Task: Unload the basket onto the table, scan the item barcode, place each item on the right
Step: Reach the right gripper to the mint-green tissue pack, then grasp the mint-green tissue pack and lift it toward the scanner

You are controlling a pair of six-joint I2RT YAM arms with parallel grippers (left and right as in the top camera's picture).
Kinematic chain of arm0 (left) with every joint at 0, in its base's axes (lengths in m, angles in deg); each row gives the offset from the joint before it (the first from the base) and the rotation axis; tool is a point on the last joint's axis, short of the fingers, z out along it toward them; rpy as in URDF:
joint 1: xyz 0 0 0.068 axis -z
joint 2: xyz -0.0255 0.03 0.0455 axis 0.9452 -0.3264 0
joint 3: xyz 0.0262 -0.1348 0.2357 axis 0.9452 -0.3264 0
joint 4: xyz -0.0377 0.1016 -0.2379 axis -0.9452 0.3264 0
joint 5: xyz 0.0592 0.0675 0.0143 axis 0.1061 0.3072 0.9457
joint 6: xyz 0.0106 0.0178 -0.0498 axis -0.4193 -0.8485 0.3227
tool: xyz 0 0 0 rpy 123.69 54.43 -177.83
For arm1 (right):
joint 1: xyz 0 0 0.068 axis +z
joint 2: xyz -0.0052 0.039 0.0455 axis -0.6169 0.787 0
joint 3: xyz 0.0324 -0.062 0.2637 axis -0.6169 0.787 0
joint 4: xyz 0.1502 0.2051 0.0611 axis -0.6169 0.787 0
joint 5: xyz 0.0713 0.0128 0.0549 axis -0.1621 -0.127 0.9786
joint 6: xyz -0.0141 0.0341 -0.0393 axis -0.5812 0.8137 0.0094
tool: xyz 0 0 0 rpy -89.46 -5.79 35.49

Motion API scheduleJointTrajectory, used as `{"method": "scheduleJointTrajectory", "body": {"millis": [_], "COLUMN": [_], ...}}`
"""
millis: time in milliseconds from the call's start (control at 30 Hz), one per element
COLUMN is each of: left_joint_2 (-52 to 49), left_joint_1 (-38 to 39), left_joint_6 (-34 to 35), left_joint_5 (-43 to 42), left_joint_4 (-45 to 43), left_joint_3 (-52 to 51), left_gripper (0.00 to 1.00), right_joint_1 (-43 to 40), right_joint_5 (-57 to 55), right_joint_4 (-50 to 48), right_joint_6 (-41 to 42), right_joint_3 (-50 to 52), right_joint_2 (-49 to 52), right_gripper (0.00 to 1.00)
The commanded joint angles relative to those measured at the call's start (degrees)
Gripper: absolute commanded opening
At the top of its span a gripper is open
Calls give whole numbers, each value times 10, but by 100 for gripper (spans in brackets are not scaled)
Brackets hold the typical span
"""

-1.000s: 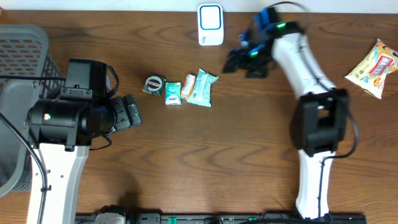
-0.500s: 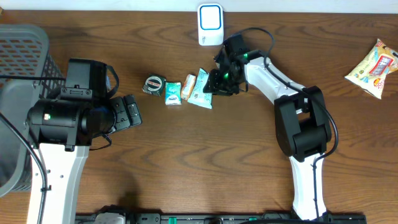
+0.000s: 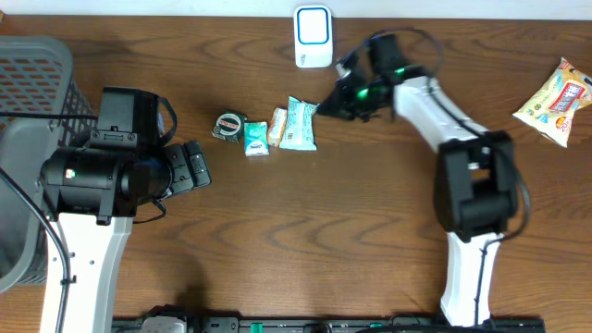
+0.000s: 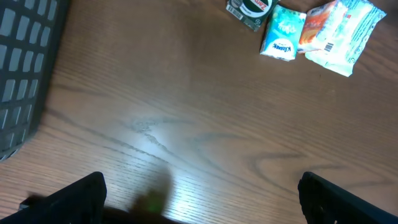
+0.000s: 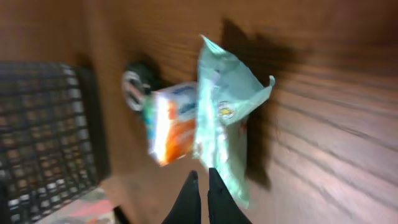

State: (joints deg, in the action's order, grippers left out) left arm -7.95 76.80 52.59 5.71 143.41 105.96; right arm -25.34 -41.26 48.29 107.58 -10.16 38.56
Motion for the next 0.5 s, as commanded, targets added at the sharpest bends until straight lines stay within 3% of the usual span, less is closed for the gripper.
{"method": "scheduleJointTrajectory", "body": {"millis": [0, 67, 167, 233, 367, 467], "left_joint_2": [0, 0, 0, 0, 0, 0], "left_joint_1": [0, 0, 0, 0, 0, 0], "left_joint_6": [1, 1, 1, 1, 1, 1], "left_joint_5": [2, 2, 2, 2, 2, 2], "left_joint_4": [2, 2, 2, 2, 2, 2], "left_joint_3": [2, 2, 2, 2, 2, 2], "left_gripper": [98, 98, 98, 98, 98, 98], "right_joint_1": [-17, -16, -2, 12, 51, 76], "right_joint_5": [34, 8, -44, -66, -118, -130], "right_joint_4": [23, 33, 45, 44, 25, -14], "right_joint_6": [-34, -33, -32, -21, 25, 52], "right_joint_3": [1, 2, 3, 3, 3, 3], "right_joint_2": [-47, -46, -37, -29, -5, 28], "right_gripper": [4, 21, 53, 65, 74, 66]}}
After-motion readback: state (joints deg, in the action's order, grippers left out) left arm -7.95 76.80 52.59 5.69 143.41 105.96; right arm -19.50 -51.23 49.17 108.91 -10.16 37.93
